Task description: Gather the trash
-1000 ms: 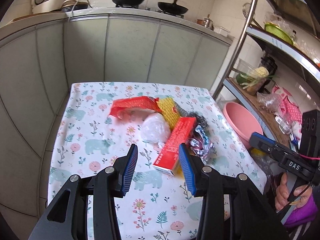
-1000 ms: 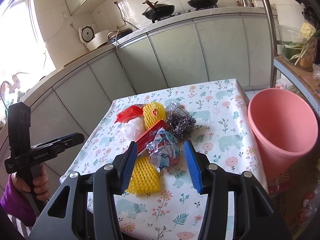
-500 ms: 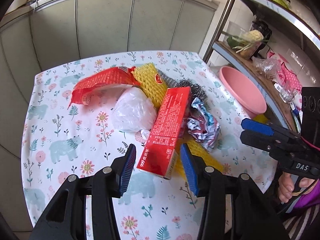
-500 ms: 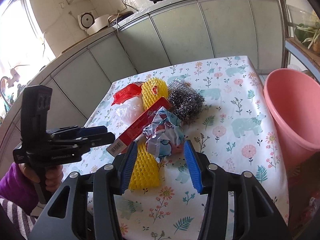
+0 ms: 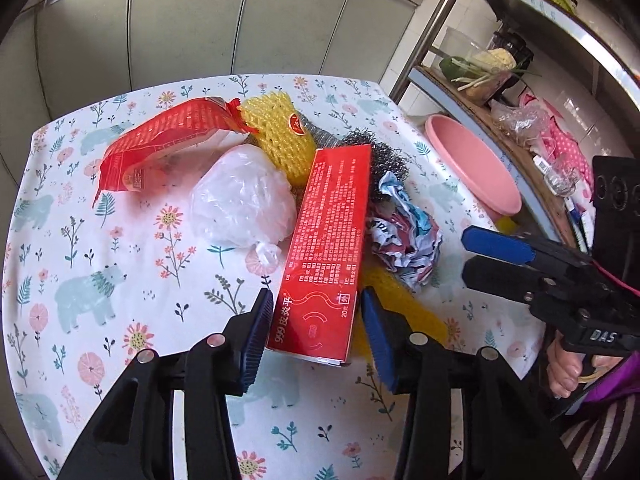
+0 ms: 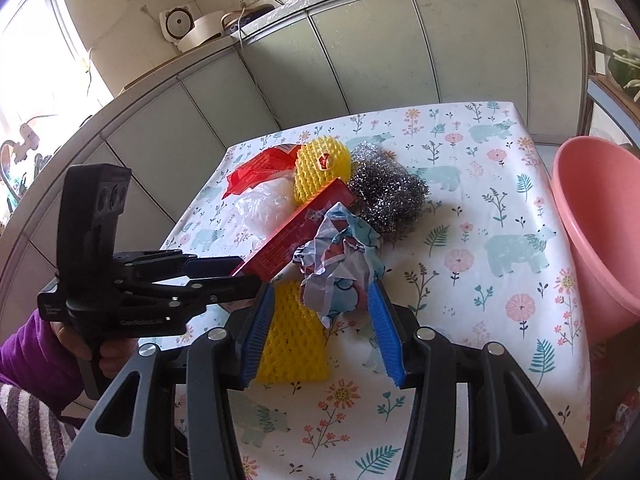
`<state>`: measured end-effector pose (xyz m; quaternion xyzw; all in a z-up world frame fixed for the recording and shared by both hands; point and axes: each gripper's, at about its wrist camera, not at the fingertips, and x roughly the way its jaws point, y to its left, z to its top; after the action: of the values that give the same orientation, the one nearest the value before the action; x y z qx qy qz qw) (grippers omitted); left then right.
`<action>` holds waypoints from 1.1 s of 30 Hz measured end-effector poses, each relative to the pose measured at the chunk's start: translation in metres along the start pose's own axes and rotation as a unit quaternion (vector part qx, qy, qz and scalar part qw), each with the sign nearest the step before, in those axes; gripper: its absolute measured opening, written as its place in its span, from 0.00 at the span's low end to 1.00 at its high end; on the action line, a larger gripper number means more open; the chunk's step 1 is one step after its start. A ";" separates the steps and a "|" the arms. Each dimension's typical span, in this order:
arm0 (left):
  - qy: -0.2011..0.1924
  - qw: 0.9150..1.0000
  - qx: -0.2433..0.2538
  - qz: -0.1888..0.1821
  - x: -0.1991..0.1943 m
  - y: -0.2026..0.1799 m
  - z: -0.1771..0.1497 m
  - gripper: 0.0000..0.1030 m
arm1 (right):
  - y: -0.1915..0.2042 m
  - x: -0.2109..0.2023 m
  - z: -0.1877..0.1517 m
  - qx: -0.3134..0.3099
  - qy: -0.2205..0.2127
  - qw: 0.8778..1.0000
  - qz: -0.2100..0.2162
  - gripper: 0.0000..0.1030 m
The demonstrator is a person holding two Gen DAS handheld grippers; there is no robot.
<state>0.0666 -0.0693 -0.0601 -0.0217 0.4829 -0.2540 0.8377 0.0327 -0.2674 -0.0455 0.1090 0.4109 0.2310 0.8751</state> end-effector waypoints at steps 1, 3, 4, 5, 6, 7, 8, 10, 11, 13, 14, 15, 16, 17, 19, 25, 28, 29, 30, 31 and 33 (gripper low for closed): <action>-0.007 1.000 -0.001 -0.002 -0.003 0.000 -0.001 0.43 | 0.000 0.000 0.000 0.000 0.000 1.000 0.000 0.48; -0.018 1.000 0.001 -0.001 -0.009 -0.001 -0.003 0.42 | 0.001 0.002 0.001 0.000 -0.001 1.000 0.002 0.48; -0.024 1.000 0.001 0.000 -0.013 -0.002 -0.004 0.42 | 0.002 0.003 0.002 -0.001 -0.001 1.000 0.002 0.48; -0.031 1.000 0.001 0.002 -0.018 -0.003 -0.006 0.42 | 0.003 0.004 0.002 -0.004 -0.001 1.000 0.002 0.48; -0.038 0.999 0.001 0.004 -0.023 -0.003 -0.007 0.42 | 0.005 0.004 0.003 -0.007 -0.002 1.000 -0.001 0.48; -0.044 0.999 0.002 0.007 -0.029 -0.004 -0.009 0.42 | 0.006 0.006 0.004 -0.010 -0.002 1.000 -0.005 0.48; -0.049 0.999 0.004 0.013 -0.035 -0.005 -0.010 0.42 | 0.007 0.007 0.005 -0.012 -0.001 1.000 -0.011 0.48; -0.061 0.998 0.014 0.029 -0.049 -0.009 -0.016 0.41 | 0.007 0.011 0.007 -0.012 0.002 1.000 -0.013 0.48; -0.066 0.997 0.021 0.039 -0.056 -0.010 -0.019 0.41 | 0.007 0.013 0.008 -0.010 0.003 1.000 -0.018 0.48; -0.075 0.995 0.034 0.063 -0.068 -0.013 -0.028 0.41 | 0.007 0.017 0.007 -0.005 0.010 1.000 -0.025 0.43; -0.077 0.993 0.040 0.076 -0.072 -0.015 -0.032 0.41 | 0.007 0.019 0.006 -0.005 0.017 0.999 -0.028 0.31; -0.078 0.992 0.046 0.089 -0.076 -0.017 -0.037 0.41 | 0.007 0.020 0.005 -0.006 0.019 0.999 -0.036 0.29; -0.078 0.991 0.049 0.099 -0.078 -0.018 -0.041 0.41 | 0.007 0.018 0.004 -0.006 0.018 0.999 -0.040 0.28; -0.076 0.990 0.049 0.105 -0.079 -0.018 -0.045 0.41 | 0.007 0.016 0.003 -0.006 0.020 0.999 -0.041 0.25; -0.071 0.990 0.046 0.113 -0.080 -0.018 -0.053 0.41 | 0.007 0.008 0.001 -0.006 0.013 0.999 -0.039 0.10; -0.037 0.992 0.049 0.108 -0.066 -0.023 -0.068 0.42 | -0.001 -0.015 -0.010 -0.006 0.009 0.997 -0.071 0.04; -0.008 0.995 0.037 0.095 -0.056 -0.023 -0.071 0.44 | -0.005 -0.022 -0.018 0.000 0.015 0.997 -0.075 0.04; -0.001 0.995 0.033 0.090 -0.055 -0.021 -0.071 0.45 | -0.005 -0.025 -0.020 0.000 0.016 0.997 -0.077 0.04; 0.002 0.996 0.031 0.086 -0.054 -0.021 -0.070 0.45 | -0.005 -0.027 -0.023 -0.002 0.017 0.997 -0.080 0.04; 0.001 0.996 0.030 0.083 -0.055 -0.020 -0.069 0.45 | -0.005 -0.029 -0.024 -0.003 0.017 0.997 -0.081 0.04; -0.002 0.997 0.027 0.075 -0.055 -0.019 -0.065 0.45 | -0.005 -0.030 -0.027 -0.005 0.020 0.997 -0.080 0.04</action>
<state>-0.0166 -0.0476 -0.0459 0.0363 0.4742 -0.2036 0.8558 -0.0028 -0.2862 -0.0443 0.0671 0.4348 0.1647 0.8828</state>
